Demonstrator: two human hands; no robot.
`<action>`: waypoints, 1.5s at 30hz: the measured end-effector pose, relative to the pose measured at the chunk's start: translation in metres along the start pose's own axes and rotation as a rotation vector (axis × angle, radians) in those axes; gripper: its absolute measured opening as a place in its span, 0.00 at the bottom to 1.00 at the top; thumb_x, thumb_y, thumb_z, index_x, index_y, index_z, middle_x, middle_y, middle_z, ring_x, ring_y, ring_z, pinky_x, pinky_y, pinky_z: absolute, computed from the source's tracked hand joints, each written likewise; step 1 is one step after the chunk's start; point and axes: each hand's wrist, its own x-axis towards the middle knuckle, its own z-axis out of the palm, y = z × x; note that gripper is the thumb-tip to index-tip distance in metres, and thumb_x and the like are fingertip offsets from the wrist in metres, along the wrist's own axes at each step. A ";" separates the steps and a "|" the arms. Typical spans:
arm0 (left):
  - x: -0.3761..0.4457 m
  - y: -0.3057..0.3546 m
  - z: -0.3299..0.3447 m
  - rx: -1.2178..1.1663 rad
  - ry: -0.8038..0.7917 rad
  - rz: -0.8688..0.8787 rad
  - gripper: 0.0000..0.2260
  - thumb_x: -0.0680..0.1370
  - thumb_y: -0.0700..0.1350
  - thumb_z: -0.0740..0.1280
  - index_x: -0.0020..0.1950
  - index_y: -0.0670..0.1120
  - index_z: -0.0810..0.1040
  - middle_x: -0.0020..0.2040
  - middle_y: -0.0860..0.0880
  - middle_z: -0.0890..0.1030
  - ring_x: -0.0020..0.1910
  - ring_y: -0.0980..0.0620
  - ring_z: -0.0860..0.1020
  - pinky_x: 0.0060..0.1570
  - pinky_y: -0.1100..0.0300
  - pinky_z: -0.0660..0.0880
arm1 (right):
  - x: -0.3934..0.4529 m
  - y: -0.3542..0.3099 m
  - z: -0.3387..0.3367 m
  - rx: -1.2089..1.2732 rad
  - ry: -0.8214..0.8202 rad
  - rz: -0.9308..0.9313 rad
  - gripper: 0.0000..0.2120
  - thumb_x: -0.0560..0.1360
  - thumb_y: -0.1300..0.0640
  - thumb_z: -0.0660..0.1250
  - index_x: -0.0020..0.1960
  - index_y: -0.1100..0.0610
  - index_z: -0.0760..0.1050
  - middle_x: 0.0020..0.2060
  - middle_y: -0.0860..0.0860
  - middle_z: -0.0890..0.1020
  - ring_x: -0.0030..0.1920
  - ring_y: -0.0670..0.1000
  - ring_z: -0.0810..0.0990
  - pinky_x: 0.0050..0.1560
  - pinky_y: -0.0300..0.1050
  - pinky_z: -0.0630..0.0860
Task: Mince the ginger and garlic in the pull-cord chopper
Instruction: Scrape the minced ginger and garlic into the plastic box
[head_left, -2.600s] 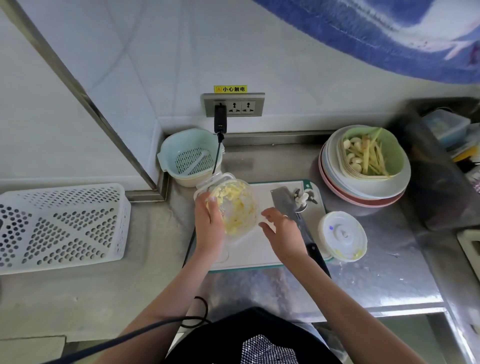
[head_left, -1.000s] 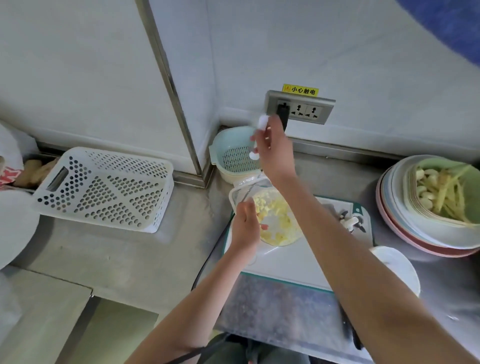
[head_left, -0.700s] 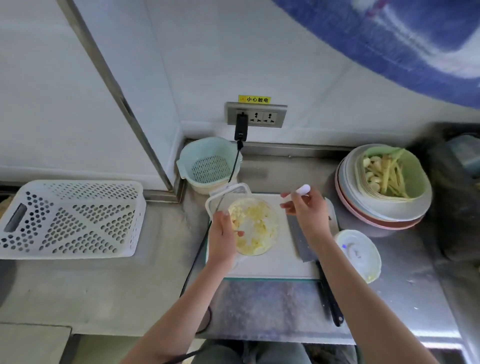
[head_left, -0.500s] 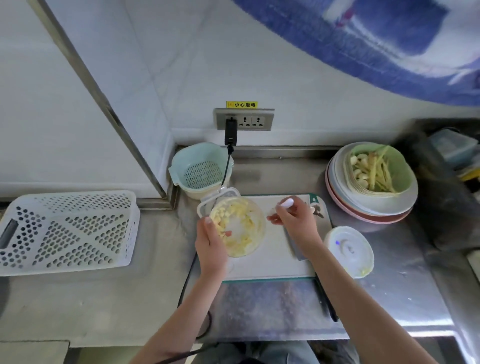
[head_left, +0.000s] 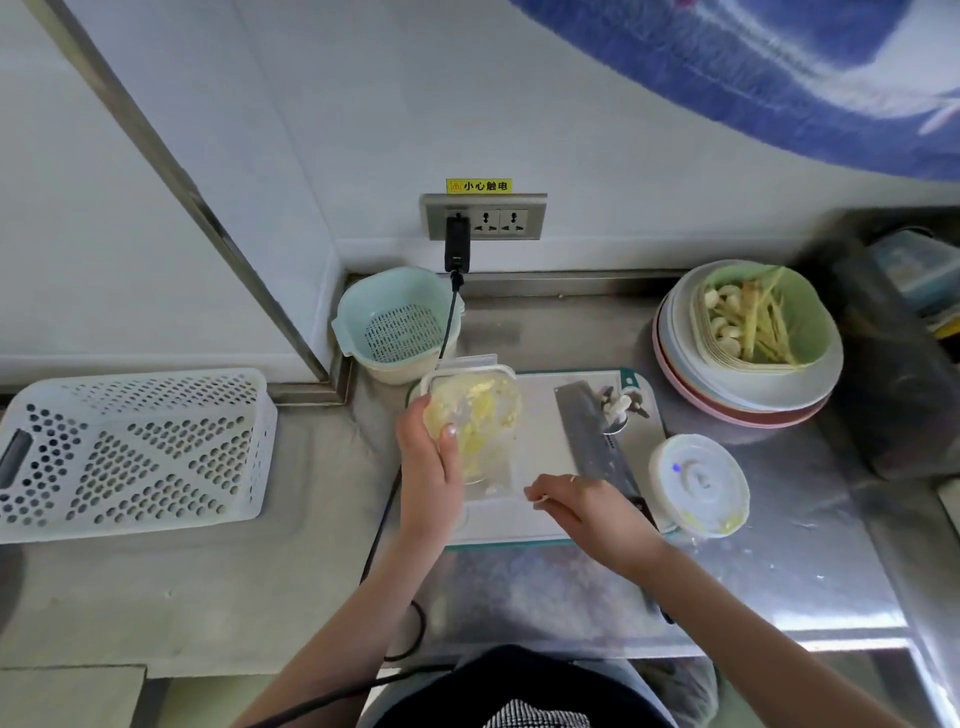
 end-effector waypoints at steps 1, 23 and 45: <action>-0.001 0.000 0.002 0.002 -0.010 0.010 0.24 0.79 0.51 0.51 0.67 0.35 0.65 0.62 0.42 0.69 0.61 0.50 0.70 0.63 0.62 0.66 | 0.001 -0.002 -0.001 0.023 0.019 -0.004 0.07 0.79 0.60 0.62 0.54 0.56 0.77 0.49 0.49 0.84 0.49 0.46 0.82 0.48 0.41 0.77; -0.026 0.001 0.018 -0.010 0.046 0.028 0.22 0.79 0.47 0.52 0.66 0.32 0.66 0.61 0.35 0.70 0.58 0.56 0.68 0.59 0.78 0.60 | 0.001 -0.004 0.000 -0.168 0.493 -0.251 0.15 0.72 0.65 0.63 0.57 0.55 0.76 0.46 0.53 0.85 0.39 0.53 0.85 0.26 0.43 0.78; -0.027 -0.011 0.023 0.069 -0.050 0.310 0.22 0.82 0.55 0.49 0.68 0.40 0.62 0.59 0.32 0.69 0.58 0.45 0.68 0.64 0.73 0.59 | -0.046 -0.007 -0.006 0.076 0.506 -0.178 0.18 0.71 0.70 0.66 0.56 0.53 0.73 0.48 0.52 0.84 0.45 0.47 0.83 0.44 0.37 0.78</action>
